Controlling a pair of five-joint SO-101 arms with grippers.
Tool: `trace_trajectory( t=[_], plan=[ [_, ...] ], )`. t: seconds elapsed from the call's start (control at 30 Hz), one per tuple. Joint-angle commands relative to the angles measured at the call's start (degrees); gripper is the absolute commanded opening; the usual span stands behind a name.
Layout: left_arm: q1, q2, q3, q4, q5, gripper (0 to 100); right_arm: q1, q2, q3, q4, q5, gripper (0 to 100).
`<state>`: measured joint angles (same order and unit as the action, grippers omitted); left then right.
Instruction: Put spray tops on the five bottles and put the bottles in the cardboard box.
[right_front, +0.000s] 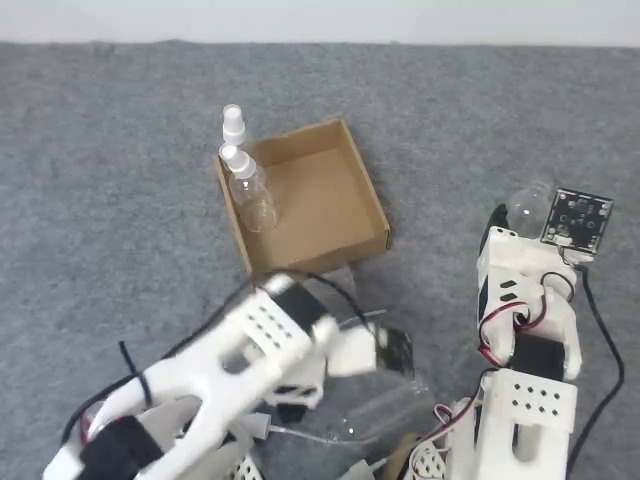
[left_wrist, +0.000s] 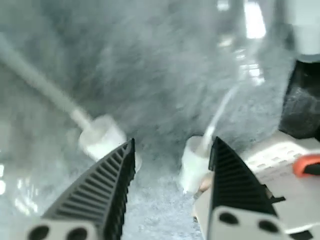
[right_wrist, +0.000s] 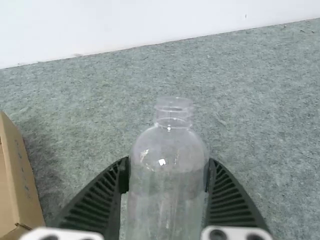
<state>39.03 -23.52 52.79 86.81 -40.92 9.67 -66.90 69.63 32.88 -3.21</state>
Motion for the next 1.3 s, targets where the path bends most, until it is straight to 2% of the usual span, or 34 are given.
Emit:
trace_trajectory(
  t=[0.0, 0.17, 0.47, 0.63, 0.73, 0.93, 1.27],
  plan=[
    [8.9, -0.1, 5.1, -7.0, -0.9, 23, -0.6, -1.2, -0.9, -1.3, -0.1, 10.6],
    [9.9, 0.0, 9.6, -14.0, 1.1, 23, -0.6, -1.2, -0.9, -1.4, -0.1, 10.6],
    [9.7, 0.0, 10.9, -15.3, 1.4, 22, -0.6, -1.2, -0.9, -1.4, -0.1, 10.6],
    [4.0, 0.0, 10.9, -15.3, 1.0, 14, -0.6, -1.2, -0.9, -1.4, -0.1, 10.6],
    [0.8, 0.0, 11.0, -14.8, -2.7, 11, -0.6, -1.2, -0.9, -1.4, -0.1, 10.6],
    [-3.5, -0.1, 9.5, -9.8, -8.1, 1, -0.6, -1.2, -0.9, -1.4, -0.1, 10.6],
    [-15.0, -0.5, -3.2, 1.0, -8.7, 1, -0.6, -1.2, -0.9, -1.4, -0.1, 10.6]
  ],
)
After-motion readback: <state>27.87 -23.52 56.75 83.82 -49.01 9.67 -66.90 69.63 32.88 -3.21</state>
